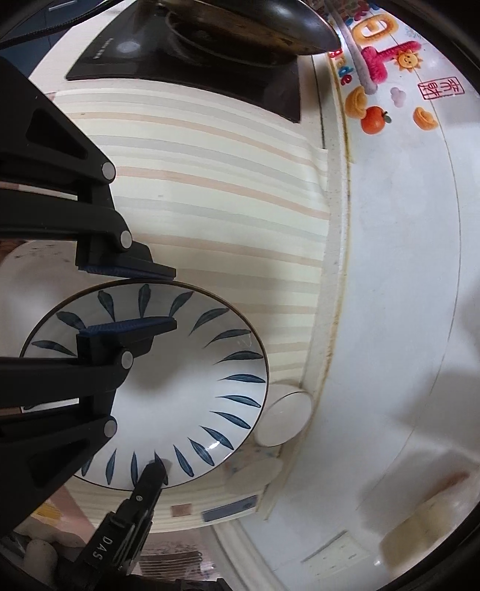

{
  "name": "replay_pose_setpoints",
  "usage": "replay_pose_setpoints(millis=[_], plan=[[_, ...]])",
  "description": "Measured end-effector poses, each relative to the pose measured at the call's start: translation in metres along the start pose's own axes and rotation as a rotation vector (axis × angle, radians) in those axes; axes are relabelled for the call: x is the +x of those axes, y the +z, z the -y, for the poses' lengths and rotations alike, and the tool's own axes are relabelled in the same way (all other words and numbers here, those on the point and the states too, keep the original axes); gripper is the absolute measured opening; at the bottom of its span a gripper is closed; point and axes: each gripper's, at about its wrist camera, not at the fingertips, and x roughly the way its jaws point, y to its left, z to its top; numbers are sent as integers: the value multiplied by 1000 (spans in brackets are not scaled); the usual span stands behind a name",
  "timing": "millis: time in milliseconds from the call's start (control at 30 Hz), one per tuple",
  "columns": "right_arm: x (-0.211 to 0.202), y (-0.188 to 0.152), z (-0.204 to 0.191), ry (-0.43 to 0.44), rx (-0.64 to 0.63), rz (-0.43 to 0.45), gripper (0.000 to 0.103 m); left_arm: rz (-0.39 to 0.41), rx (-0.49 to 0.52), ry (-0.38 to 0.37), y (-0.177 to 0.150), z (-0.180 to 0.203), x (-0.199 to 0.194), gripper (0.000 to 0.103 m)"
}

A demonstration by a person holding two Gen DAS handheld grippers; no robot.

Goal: Organize plates and bowls
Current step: 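Lift the three-plate stack with the right gripper toward the cat mat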

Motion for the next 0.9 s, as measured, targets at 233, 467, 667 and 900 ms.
replay_pose_setpoints(millis=[233, 467, 667, 900], plan=[[-4, -46, 9, 25, 13, -27, 13, -58, 17, 21, -41, 1, 4, 17], [30, -81, 13, 30, 10, -101, 13, -134, 2, 48, -72, -5, 27, 17], [58, -97, 18, 26, 2, -151, 13, -186, -14, 81, -86, -9, 48, 17], [78, -105, 23, 25, -24, -197, 13, -234, -54, 120, -95, -10, 63, 17]])
